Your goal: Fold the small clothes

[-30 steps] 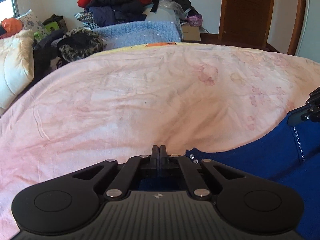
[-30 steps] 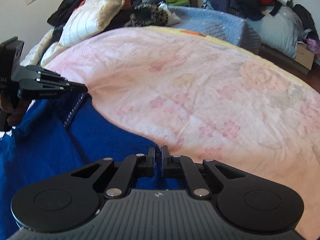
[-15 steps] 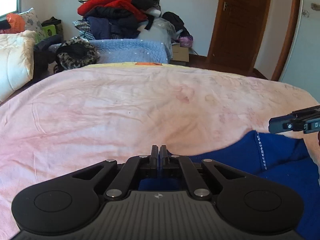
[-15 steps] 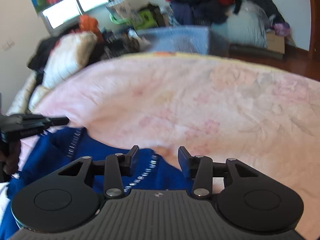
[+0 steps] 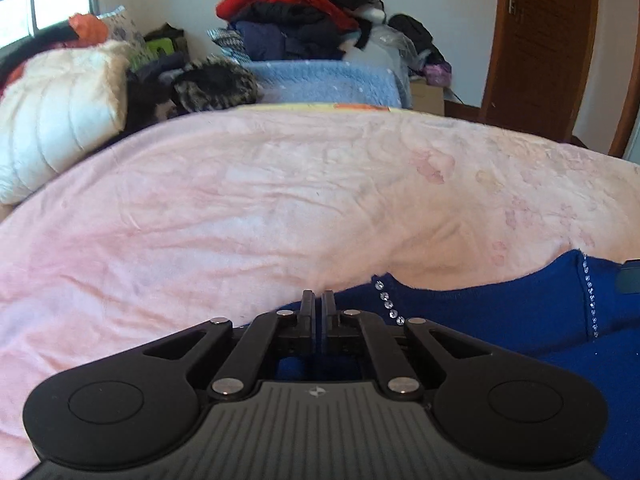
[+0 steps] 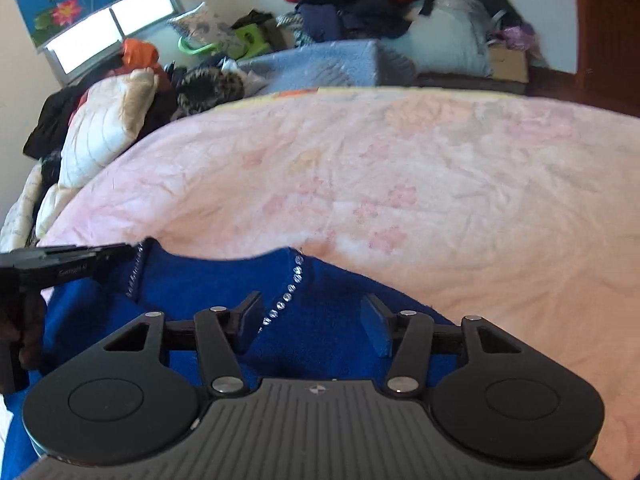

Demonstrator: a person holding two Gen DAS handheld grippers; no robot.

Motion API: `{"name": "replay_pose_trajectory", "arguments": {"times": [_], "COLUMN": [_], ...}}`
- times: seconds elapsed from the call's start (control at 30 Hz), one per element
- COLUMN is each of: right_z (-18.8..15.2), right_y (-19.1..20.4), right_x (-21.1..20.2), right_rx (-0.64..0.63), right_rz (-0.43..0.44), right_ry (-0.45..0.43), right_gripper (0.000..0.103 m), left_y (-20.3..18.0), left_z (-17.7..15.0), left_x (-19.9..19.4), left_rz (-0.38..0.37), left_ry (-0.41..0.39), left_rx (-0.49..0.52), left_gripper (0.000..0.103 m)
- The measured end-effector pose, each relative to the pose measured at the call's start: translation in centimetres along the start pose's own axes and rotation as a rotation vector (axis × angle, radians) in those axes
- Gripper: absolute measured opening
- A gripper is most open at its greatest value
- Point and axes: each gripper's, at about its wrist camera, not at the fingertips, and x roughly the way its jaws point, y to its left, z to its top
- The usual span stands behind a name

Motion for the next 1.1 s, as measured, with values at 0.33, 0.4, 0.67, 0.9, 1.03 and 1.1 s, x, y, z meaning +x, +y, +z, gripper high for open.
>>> {"name": "replay_pose_trajectory", "arguments": {"times": [0.33,0.4,0.67,0.9,1.03,1.1], "right_z": [-13.1,-16.4,-25.2,-28.4,-29.5,-30.3], "right_y": [-0.6,-1.0,-1.4,-0.4,0.1,-0.3], "right_x": [-17.5,-19.5,-24.1,-26.0,-26.9,-27.1], "right_rx": [0.095,0.155,0.397,0.485,0.492,0.543], "right_rz": [0.213,0.194,0.290,0.301,0.295,0.328], "right_ry": [0.004,0.037,0.206,0.228,0.254,0.272], "right_gripper": [0.079,0.079,0.080,0.080,0.081,0.083], "left_y": [9.5,11.1,15.8,11.9,10.3,10.0], "left_z": [-13.6,-16.9,-27.9,-30.8,-31.1,-31.1], "left_x": [-21.9,-24.0,-29.6,-31.1,-31.5,-31.3], "left_rz": [0.040,0.086,0.056,-0.057,-0.152,-0.217], "left_ry": [-0.347,-0.299,-0.082,0.014,0.061,0.105], "left_rx": [-0.293,-0.369,-0.749,-0.614,-0.541,-0.527], "left_gripper": [0.101,0.101,0.101,0.101,0.101,0.101]}}
